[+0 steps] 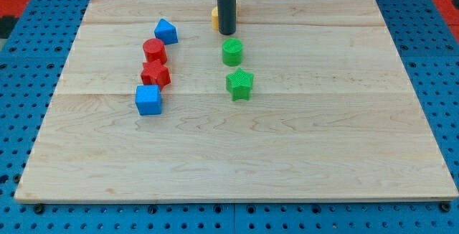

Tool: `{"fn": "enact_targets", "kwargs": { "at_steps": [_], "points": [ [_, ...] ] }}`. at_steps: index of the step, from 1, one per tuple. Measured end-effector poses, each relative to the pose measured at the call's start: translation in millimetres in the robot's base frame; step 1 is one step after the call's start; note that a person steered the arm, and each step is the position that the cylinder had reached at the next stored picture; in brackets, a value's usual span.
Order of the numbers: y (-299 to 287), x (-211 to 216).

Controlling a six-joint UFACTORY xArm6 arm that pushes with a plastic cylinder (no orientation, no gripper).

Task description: Place the cube to the left of the triangle

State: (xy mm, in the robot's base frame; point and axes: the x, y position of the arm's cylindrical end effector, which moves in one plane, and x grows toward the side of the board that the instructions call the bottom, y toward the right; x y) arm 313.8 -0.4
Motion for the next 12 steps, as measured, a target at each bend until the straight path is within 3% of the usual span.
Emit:
{"fn": "enact_targets", "kwargs": {
  "at_steps": [1,2,3,4,6,11,12],
  "points": [
    [2.9,69.6],
    [7.0,89.8],
    [10.3,81.3],
    [-52.7,33.6],
    [-86.6,10.4],
    [-92.4,12.7],
    [-137.2,12.8]
  ]
}}
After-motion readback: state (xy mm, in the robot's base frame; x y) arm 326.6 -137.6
